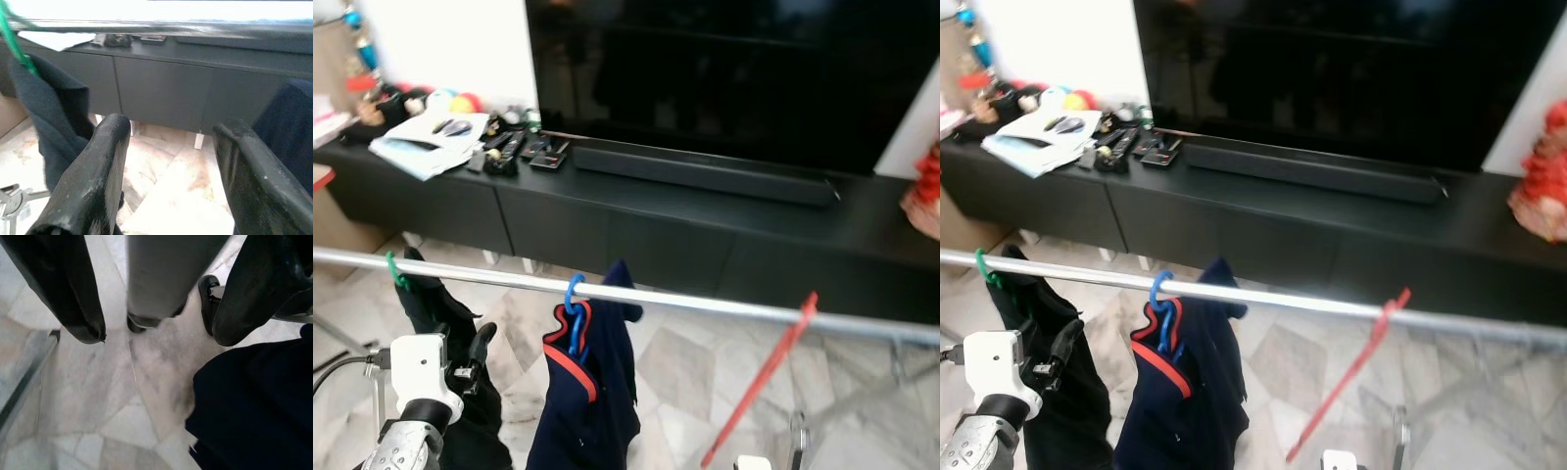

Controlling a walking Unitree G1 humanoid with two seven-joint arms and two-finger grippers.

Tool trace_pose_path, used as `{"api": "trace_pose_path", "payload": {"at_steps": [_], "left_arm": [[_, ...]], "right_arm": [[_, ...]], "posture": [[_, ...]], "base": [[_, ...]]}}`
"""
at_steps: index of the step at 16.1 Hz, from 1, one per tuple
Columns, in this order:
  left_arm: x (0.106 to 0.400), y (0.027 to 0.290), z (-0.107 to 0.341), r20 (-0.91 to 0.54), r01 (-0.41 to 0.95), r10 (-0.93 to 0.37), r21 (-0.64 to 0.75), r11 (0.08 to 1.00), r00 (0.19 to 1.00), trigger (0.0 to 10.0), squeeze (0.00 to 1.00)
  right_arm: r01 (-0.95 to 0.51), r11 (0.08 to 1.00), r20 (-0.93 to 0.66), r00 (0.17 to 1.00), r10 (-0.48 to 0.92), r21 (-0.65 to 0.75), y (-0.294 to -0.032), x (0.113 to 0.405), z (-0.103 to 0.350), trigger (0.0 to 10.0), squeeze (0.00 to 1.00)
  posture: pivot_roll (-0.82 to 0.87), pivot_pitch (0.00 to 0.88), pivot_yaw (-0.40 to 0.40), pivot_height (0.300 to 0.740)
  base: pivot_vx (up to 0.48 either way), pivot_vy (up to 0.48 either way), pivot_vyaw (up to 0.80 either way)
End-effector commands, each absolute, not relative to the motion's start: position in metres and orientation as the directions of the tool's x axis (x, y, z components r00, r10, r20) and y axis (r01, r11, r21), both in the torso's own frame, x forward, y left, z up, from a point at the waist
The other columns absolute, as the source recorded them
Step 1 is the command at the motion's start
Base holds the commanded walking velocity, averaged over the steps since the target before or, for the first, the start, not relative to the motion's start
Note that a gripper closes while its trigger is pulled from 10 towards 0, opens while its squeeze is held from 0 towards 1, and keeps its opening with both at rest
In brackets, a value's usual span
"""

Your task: Hang hanger

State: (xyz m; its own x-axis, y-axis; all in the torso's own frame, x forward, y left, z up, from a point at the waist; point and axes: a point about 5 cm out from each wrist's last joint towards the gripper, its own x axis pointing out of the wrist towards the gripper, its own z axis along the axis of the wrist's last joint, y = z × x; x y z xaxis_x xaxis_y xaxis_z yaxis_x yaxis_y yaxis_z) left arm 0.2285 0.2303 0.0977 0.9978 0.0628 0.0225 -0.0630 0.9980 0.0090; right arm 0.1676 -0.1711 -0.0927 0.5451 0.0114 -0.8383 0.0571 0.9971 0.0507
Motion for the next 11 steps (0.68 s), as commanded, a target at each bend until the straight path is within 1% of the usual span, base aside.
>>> {"api": "trace_pose_path", "payload": {"at_steps": [1,5,7,8,11], "left_arm": [[0.228,0.229,0.099,0.022,-0.046,0.046,0.028,0.999,0.999,10.0,0.0],[0.227,0.226,0.099,0.021,-0.035,0.034,0.027,0.999,0.999,10.0,0.0],[0.227,0.228,0.101,0.017,-0.068,0.067,0.041,0.997,0.998,10.0,0.0],[0.227,0.228,0.101,0.016,-0.071,0.071,0.043,0.997,0.997,10.0,0.0],[0.234,0.239,0.11,0.024,-0.146,0.144,0.092,0.985,0.989,10.0,0.0]], "right_arm": [[0.068,0.997,-0.846,0.533,-0.001,0.041,-0.174,0.165,-0.094,10.0,0.0],[0.059,0.997,-0.84,0.543,0.01,0.05,-0.16,0.174,-0.091,10.0,0.0],[0.049,0.997,-0.837,0.547,0.023,0.059,-0.147,0.179,-0.09,10.0,0.0],[0.048,0.997,-0.837,0.547,0.023,0.059,-0.147,0.179,-0.089,10.0,0.0],[0.051,0.997,-0.838,0.545,0.019,0.055,-0.155,0.176,-0.09,10.0,0.0]], "posture": [[-0.01,0.058,-0.002,0.721],[0.0,0.067,-0.004,0.721],[0.0,0.071,-0.007,0.721],[0.0,0.071,-0.007,0.721],[0.0,0.073,-0.01,0.721]], "base": [[0.0,0.0,0.0],[0.0,0.0,0.0],[0.0,0.0,0.0],[0.0,0.0,0.0],[0.0,0.0,0.0]]}}
